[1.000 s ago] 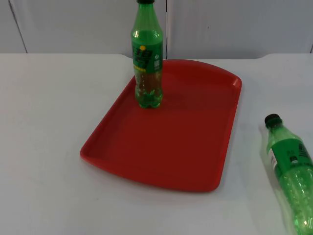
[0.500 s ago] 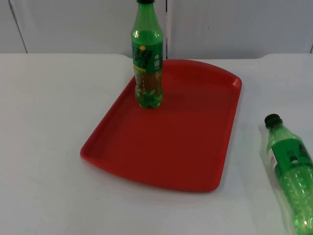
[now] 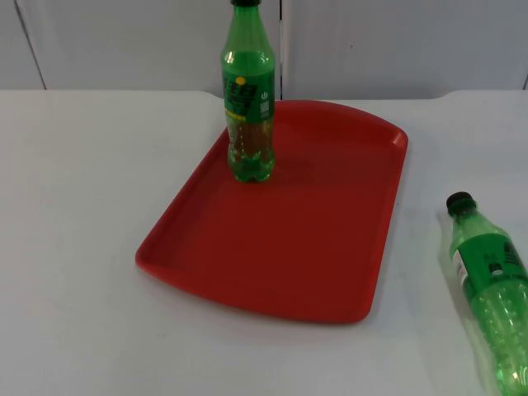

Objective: Place the bottle upright on the tray.

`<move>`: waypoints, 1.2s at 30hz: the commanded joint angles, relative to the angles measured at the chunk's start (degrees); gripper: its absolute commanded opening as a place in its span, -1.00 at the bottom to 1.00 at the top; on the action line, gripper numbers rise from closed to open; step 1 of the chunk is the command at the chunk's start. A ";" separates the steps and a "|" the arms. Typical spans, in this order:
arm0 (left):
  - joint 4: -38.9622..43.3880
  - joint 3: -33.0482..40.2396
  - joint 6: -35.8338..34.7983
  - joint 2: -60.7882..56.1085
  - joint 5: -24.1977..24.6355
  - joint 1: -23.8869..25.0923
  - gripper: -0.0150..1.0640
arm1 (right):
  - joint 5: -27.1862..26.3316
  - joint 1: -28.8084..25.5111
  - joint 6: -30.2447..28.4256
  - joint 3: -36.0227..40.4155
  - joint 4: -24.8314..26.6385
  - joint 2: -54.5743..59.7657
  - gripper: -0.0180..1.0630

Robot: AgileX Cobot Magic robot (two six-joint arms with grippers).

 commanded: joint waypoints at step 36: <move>0.26 0.26 -0.37 -0.23 -0.06 0.31 0.98 | -5.09 -0.23 -0.13 -5.75 0.19 19.29 0.98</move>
